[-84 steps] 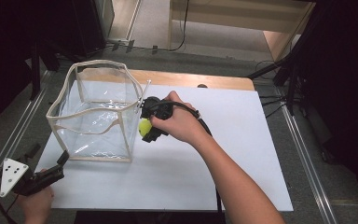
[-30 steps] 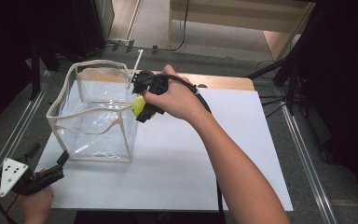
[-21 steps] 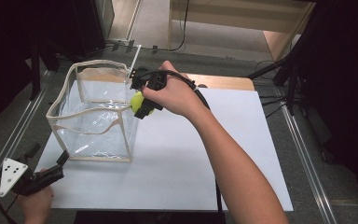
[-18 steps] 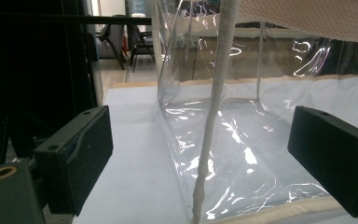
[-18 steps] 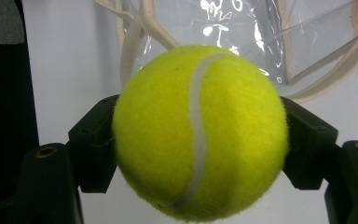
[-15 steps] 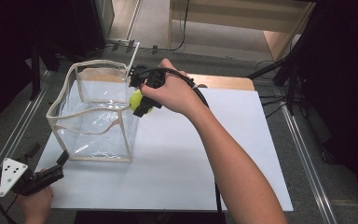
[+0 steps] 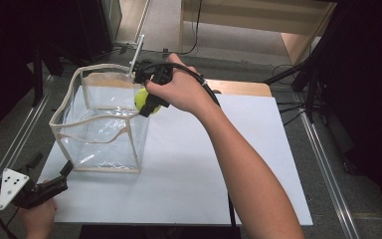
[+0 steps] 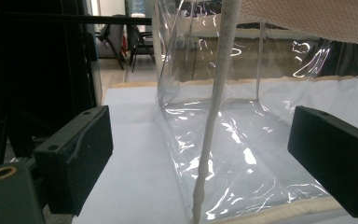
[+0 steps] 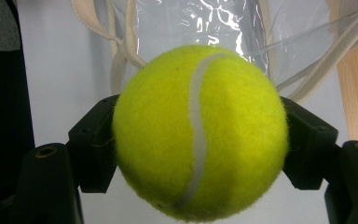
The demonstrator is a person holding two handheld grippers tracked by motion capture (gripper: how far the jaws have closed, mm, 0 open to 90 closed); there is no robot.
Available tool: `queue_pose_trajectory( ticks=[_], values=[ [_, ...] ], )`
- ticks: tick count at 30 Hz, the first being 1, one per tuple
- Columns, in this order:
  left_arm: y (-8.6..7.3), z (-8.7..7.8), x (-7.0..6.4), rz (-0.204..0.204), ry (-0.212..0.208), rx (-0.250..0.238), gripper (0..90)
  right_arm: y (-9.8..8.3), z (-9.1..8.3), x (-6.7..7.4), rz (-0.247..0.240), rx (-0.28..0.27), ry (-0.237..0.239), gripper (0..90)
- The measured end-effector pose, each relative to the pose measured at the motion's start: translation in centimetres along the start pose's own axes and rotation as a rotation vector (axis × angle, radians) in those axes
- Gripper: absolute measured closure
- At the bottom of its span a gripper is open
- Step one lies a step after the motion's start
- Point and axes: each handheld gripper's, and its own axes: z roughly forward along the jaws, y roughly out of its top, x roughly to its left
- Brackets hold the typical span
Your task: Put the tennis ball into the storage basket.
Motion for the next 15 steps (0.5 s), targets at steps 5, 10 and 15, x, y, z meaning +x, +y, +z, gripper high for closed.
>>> queue_pose_trajectory(
  ticks=[5,10,15],
  values=[
    [0.0,0.0,0.0,-0.001,-0.001,0.0,6.9,0.6,-0.2,-0.1,-0.005,-0.003,-0.001,23.9],
    [0.0,0.0,0.1,0.0,-0.001,-0.001,6.9,1.2,-0.2,-0.3,-0.01,-0.008,-0.004,23.9],
    [0.0,0.0,0.1,-0.005,-0.003,-0.005,6.9,1.9,0.0,-0.4,-0.017,-0.008,-0.003,23.9]
  ],
)
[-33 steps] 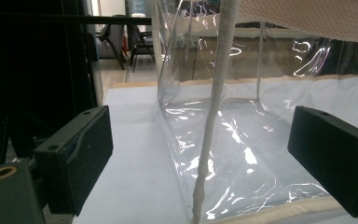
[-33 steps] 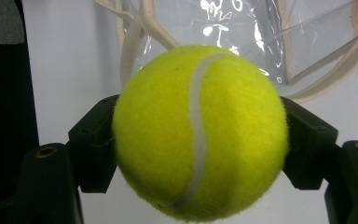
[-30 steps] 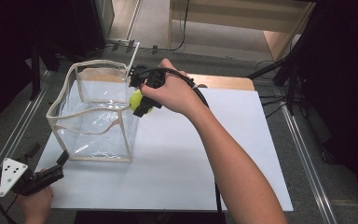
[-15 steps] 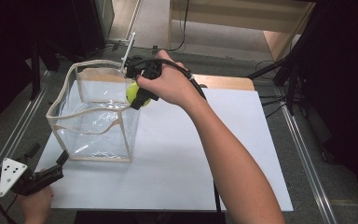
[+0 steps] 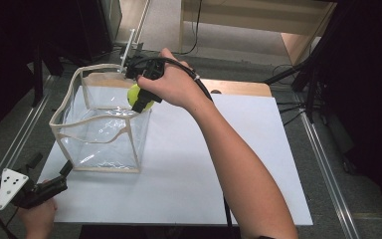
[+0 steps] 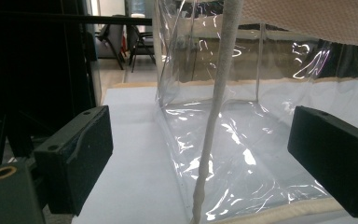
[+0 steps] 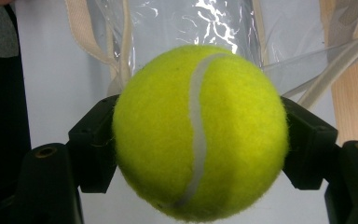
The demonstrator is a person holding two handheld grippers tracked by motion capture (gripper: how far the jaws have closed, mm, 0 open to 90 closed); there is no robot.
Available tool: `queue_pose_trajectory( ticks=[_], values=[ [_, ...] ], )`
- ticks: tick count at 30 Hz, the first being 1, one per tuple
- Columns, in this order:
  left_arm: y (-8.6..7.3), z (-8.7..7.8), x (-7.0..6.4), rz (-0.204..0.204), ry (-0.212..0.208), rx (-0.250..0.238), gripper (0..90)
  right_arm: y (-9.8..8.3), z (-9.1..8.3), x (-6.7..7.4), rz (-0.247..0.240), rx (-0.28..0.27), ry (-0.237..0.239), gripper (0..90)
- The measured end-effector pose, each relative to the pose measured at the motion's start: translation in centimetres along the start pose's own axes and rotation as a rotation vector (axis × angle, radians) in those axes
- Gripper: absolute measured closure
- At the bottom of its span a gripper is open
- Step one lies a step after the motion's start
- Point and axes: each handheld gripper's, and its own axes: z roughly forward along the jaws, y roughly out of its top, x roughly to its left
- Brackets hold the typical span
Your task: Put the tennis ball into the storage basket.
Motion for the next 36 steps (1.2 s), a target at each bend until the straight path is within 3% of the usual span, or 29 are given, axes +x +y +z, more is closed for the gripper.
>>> queue_pose_trajectory(
  ticks=[36],
  values=[
    [0.0,0.0,0.1,-0.008,-0.001,0.003,6.9,3.5,2.4,-0.7,-0.02,0.01,-0.005,23.9]
  ],
)
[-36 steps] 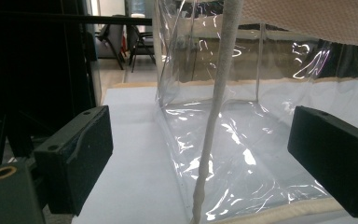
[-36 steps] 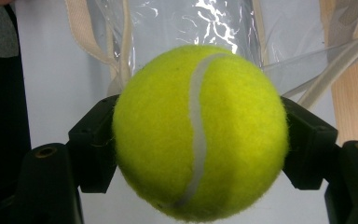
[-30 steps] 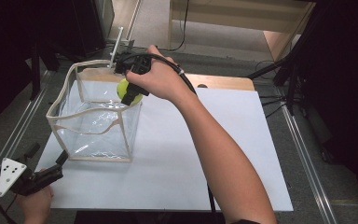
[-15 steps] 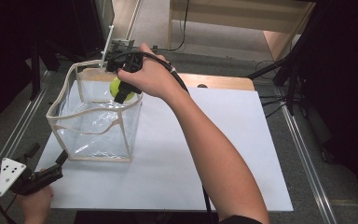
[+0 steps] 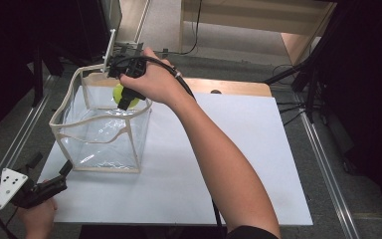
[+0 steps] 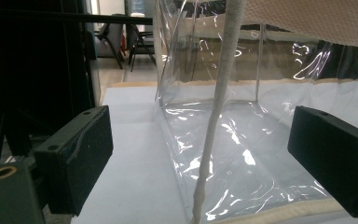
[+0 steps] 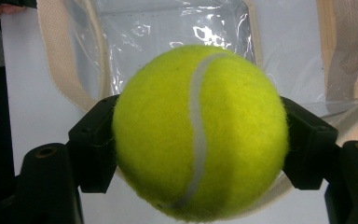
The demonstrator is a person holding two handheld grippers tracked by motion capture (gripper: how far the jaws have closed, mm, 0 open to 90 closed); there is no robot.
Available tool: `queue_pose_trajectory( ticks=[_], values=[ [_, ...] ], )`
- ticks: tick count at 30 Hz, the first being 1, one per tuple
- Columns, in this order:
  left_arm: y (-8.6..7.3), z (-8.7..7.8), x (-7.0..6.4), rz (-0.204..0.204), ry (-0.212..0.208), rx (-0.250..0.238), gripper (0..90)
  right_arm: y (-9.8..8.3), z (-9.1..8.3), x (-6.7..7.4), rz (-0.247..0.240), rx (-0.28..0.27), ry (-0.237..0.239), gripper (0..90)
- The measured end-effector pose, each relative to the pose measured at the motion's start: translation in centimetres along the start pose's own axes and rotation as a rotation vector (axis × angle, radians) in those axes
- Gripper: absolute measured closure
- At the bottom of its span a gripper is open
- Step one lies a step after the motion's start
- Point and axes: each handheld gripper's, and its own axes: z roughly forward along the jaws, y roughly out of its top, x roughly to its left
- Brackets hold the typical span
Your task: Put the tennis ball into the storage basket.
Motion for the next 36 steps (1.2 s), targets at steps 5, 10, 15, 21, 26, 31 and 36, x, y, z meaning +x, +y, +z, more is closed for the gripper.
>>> queue_pose_trajectory(
  ticks=[5,10,15,21,26,31,36],
  values=[
    [0.0,0.0,0.0,-0.004,-0.003,-0.004,6.9,0.1,0.5,-0.2,-0.002,0.007,0.001,23.9],
    [0.0,0.0,0.0,-0.004,-0.002,-0.002,6.9,0.2,1.1,-0.4,0.0,0.017,-0.003,23.9],
    [0.0,0.0,0.0,-0.004,-0.003,-0.002,6.9,0.0,1.8,-0.6,-0.002,0.016,0.002,23.9],
    [0.0,0.0,0.0,-0.003,-0.004,-0.002,6.9,-0.2,2.5,-0.8,0.001,0.028,0.009,23.9],
    [0.0,0.0,0.0,-0.003,-0.002,-0.001,6.9,-0.3,3.0,-0.9,0.006,0.032,0.013,23.9],
    [0.0,0.0,0.0,-0.004,-0.003,-0.002,6.9,-0.5,3.4,-1.0,0.01,0.034,0.021,23.9],
    [0.0,0.0,0.0,-0.004,-0.003,-0.002,6.9,-0.6,3.9,-1.1,0.011,0.041,0.021,23.9]
  ],
)
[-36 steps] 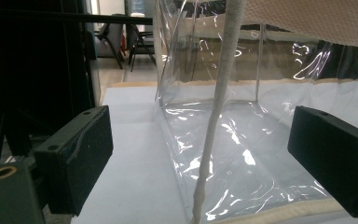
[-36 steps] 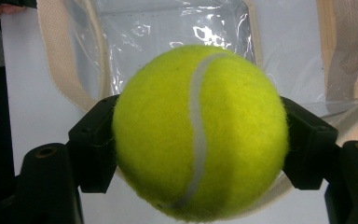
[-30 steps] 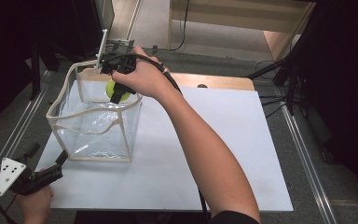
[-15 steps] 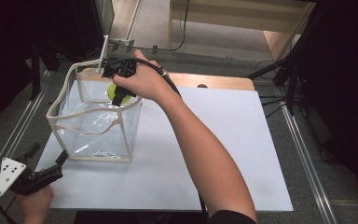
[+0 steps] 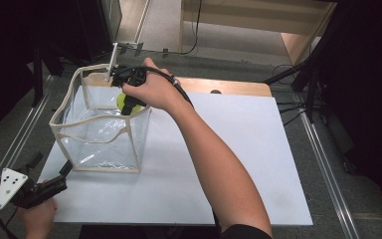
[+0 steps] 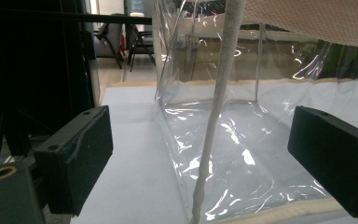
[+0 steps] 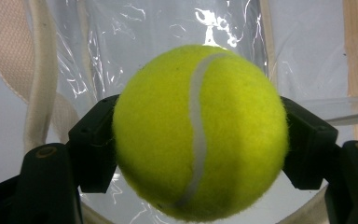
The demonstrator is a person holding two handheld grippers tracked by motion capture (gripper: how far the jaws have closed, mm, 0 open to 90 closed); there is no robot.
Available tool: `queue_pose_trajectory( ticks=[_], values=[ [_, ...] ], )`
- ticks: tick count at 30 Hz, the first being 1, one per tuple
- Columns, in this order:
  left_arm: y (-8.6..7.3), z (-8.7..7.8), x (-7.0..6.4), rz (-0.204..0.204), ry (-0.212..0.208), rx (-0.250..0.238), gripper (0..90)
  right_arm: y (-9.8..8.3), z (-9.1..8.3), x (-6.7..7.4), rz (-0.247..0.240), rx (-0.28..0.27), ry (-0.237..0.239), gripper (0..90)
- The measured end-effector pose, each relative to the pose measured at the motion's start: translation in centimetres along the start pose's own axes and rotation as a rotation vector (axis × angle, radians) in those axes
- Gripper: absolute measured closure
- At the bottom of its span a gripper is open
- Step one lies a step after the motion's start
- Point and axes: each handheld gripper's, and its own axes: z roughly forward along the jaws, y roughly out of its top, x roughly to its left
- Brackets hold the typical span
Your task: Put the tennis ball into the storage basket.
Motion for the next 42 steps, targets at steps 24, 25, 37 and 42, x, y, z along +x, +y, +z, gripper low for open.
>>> queue_pose_trajectory(
  ticks=[24,25,37,42],
  values=[
    [0.0,0.0,0.0,0.0,-0.001,0.001,6.9,-0.2,1.1,0.0,0.004,0.015,0.004,21.0],
    [0.0,0.0,0.0,0.0,-0.001,0.001,6.9,-0.2,1.1,0.0,0.005,0.01,0.01,16.8],
    [0.0,0.0,0.0,0.003,0.001,0.003,6.9,-0.6,-0.7,0.1,0.036,-0.057,-0.012,10.3],
    [0.0,0.0,0.0,0.004,0.001,0.0,6.9,-0.9,-1.5,0.1,0.045,-0.075,-0.017,10.3]
  ],
)
